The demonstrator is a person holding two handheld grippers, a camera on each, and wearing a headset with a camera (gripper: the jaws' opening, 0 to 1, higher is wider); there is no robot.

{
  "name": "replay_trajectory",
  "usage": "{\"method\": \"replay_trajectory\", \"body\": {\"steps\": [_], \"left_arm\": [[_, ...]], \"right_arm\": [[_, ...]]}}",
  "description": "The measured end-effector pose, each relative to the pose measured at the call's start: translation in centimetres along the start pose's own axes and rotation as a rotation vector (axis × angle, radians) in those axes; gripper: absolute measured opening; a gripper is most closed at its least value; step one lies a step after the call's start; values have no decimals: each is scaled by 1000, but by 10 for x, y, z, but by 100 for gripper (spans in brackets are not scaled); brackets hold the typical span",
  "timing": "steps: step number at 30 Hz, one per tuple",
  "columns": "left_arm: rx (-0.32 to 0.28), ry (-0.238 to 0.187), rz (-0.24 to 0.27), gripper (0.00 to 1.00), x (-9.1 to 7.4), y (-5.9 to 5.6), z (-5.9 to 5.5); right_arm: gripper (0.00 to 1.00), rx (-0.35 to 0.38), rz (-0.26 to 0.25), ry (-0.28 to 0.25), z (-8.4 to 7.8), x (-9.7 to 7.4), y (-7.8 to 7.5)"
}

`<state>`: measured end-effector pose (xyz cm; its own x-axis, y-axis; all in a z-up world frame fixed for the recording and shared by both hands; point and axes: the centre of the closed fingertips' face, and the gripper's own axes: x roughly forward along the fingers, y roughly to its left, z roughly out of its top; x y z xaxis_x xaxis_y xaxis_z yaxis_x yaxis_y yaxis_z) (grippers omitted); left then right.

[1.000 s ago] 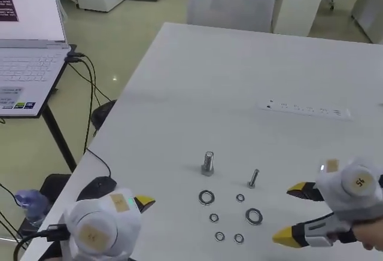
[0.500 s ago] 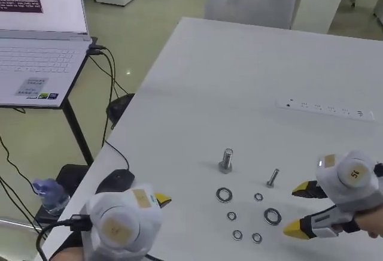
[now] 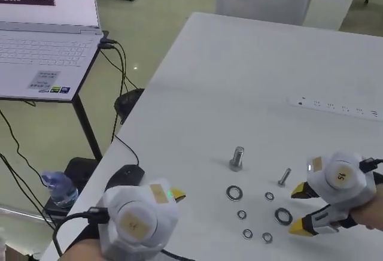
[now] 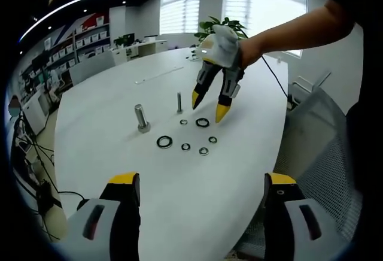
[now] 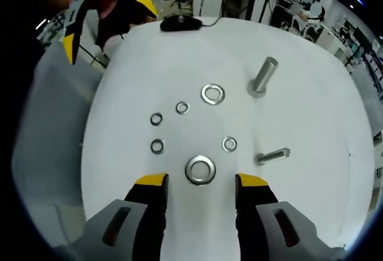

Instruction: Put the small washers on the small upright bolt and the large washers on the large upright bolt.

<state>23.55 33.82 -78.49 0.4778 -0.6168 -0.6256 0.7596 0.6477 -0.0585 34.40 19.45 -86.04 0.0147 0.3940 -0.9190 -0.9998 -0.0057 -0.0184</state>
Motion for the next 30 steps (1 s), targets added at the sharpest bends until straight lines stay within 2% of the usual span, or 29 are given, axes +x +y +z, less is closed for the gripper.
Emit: {"method": "replay_trajectory", "body": {"steps": [5,16,28,30], "left_arm": [[-1,6,4,84,1,4,0],[-10,-10,14,82,-5,8,3],[-12,5,22,79,-7,6,-4],[-16,7,19,78,-7,5,-5]], "right_arm": [[43,-42,15,31,0,5,-1],[38,-109,34,83,-1,14,1],[33,-86,51,94,-4,14,2],[30,-89,50,94,-4,14,2]]}}
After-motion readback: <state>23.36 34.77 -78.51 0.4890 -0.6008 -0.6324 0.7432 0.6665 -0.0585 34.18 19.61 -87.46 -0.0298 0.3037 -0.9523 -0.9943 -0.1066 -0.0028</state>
